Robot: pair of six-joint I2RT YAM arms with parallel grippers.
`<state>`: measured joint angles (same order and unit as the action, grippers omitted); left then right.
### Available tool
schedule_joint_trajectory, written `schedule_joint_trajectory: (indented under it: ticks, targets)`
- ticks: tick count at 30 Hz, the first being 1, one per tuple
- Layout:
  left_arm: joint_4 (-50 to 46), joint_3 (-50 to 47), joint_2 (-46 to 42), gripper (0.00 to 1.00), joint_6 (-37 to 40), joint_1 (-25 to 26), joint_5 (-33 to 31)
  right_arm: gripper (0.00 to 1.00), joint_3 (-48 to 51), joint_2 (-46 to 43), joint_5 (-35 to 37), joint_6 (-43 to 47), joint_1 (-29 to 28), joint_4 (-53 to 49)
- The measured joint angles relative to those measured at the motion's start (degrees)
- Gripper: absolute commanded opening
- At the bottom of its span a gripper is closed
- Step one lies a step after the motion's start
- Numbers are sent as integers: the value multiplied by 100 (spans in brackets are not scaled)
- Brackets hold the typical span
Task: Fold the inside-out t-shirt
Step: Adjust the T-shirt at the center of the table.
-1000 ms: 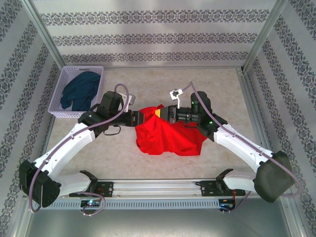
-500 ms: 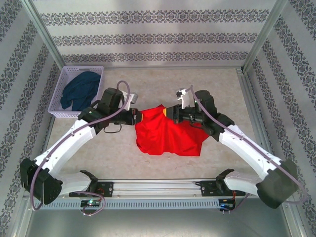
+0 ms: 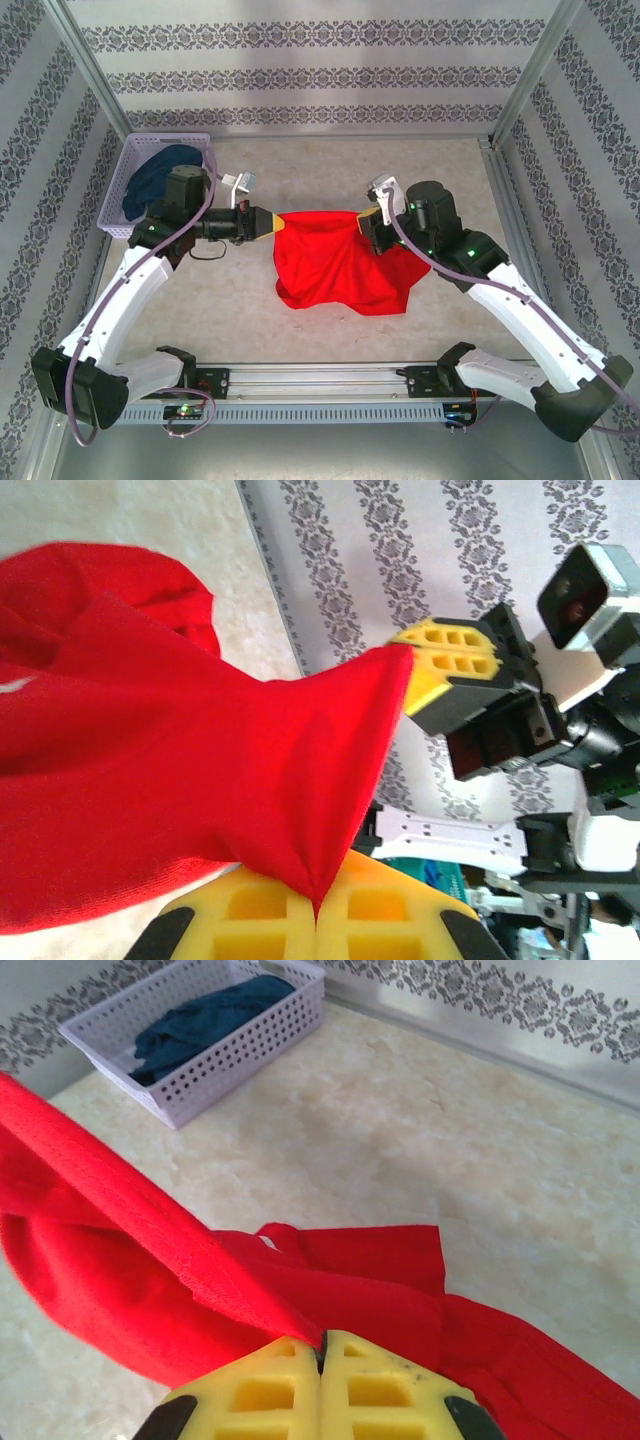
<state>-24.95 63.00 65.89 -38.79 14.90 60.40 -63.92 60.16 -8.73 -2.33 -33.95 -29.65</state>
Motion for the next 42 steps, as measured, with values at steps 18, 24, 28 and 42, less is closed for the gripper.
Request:
schedule_joint_trajectory:
  ticks: [18, 24, 28, 42]
  targets:
    - [101, -66, 201, 0, -44, 168, -264, 55, 363, 518, -529, 39, -621, 186]
    - [98, -66, 201, 0, 37, 199, -337, 64, 149, 1060, -686, -184, -629, 807]
    - [94, -66, 201, 0, 103, 201, -369, 52, -11, 1593, -721, -433, -634, 1113]
    - [-557, -39, 205, 0, 629, 203, -1318, 0, 9, 1123, -1342, -1169, -55, 1331]
